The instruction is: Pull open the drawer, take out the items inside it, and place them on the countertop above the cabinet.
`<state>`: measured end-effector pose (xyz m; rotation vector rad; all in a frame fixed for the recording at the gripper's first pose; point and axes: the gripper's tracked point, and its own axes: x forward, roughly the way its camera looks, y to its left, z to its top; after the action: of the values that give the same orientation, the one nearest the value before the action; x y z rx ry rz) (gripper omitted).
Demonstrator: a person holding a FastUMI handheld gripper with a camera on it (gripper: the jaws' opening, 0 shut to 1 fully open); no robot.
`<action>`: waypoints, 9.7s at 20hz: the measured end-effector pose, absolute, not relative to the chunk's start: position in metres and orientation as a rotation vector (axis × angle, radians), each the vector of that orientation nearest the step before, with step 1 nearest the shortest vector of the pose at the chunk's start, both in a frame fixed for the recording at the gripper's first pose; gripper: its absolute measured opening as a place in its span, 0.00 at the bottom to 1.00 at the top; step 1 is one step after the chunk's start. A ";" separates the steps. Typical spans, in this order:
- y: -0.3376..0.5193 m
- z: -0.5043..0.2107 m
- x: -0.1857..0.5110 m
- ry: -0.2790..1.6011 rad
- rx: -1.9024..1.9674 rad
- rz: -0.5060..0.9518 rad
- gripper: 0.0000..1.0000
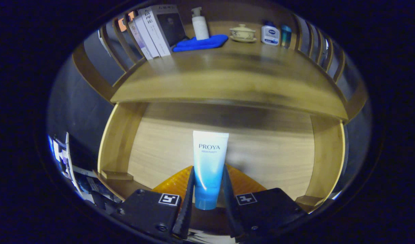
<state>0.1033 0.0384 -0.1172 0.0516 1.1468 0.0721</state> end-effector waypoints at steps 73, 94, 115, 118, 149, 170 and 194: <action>0.076 0.010 0.085 0.449 -0.098 0.075 0.99; 0.052 -0.097 -0.035 0.157 -0.099 -0.010 0.99; 0.038 -0.177 -0.025 0.266 -0.047 -0.082 0.98; 0.036 -0.178 -0.023 0.255 -0.067 -0.101 0.99; 0.027 -0.155 0.092 0.186 -0.061 -0.123 0.98; 0.022 -0.160 0.150 0.245 -0.119 -0.154 0.98; 0.045 -0.086 0.069 0.165 -0.027 -0.007 0.99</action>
<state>0.0687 0.0451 -0.0863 -0.0266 0.1653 -0.0070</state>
